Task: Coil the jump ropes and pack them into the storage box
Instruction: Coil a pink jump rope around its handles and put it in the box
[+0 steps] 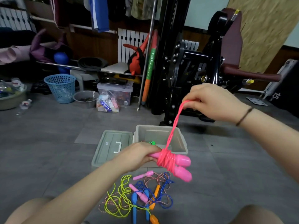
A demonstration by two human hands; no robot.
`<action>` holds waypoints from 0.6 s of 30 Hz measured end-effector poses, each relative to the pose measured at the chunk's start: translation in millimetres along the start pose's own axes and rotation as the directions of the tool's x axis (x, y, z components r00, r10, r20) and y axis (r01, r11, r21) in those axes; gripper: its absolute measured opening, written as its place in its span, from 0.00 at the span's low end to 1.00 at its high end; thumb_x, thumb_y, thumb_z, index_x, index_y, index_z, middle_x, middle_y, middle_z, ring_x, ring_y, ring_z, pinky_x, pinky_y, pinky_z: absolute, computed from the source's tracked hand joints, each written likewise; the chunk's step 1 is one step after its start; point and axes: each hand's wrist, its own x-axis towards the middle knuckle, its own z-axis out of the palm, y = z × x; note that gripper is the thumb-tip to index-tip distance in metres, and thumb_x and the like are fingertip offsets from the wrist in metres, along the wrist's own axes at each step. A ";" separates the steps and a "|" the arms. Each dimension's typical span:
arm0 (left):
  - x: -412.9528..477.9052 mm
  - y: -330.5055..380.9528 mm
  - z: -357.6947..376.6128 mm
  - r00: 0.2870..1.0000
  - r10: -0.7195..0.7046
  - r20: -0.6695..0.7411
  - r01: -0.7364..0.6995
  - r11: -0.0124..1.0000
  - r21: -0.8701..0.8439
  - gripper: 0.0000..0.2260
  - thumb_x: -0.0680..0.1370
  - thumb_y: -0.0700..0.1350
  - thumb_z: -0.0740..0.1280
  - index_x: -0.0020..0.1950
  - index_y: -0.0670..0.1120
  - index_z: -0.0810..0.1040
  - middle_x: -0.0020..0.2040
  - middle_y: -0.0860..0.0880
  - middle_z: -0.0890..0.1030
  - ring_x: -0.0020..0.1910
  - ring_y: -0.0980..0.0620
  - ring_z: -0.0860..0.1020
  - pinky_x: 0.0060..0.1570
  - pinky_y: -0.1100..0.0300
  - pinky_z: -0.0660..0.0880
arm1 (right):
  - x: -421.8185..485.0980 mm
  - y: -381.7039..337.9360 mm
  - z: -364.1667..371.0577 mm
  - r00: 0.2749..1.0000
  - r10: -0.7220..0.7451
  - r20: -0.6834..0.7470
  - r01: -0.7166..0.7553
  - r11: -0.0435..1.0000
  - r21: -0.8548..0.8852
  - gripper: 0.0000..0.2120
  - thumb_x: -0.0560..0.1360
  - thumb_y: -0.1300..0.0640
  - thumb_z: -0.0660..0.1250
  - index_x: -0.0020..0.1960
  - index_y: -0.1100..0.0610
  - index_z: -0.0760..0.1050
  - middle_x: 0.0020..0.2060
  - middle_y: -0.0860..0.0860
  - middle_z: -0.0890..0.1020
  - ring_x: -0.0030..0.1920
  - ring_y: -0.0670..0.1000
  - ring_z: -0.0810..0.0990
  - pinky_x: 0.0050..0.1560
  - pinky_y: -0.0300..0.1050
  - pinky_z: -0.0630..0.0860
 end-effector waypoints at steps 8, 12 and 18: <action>-12.7 26.0 -20.1 0.965 0.118 -0.235 -0.157 0.976 -0.152 0.13 0.77 0.54 0.61 0.61 0.58 0.72 0.47 0.52 0.80 0.48 0.55 0.76 0.50 0.61 0.72 | 5.0 41.2 76.1 0.951 0.285 0.116 -0.308 0.883 0.355 0.06 0.75 0.54 0.67 0.47 0.50 0.83 0.40 0.47 0.82 0.44 0.50 0.80 0.51 0.43 0.74; -17.5 28.7 -33.9 0.901 -0.091 -0.425 -0.125 0.881 -0.455 0.14 0.75 0.43 0.67 0.56 0.61 0.76 0.51 0.62 0.81 0.50 0.64 0.78 0.49 0.71 0.72 | -17.8 33.6 110.2 0.917 0.330 0.224 -0.399 0.763 0.509 0.07 0.77 0.57 0.65 0.44 0.55 0.81 0.46 0.61 0.81 0.47 0.60 0.79 0.53 0.52 0.76; -6.6 19.9 -44.8 0.691 -0.519 -0.504 -0.065 0.650 -0.758 0.05 0.77 0.42 0.66 0.43 0.50 0.78 0.32 0.53 0.79 0.31 0.57 0.74 0.39 0.63 0.73 | -43.6 -16.1 125.1 0.898 0.340 0.279 -0.432 0.564 0.704 0.15 0.81 0.64 0.53 0.54 0.47 0.74 0.40 0.51 0.76 0.39 0.50 0.78 0.51 0.50 0.79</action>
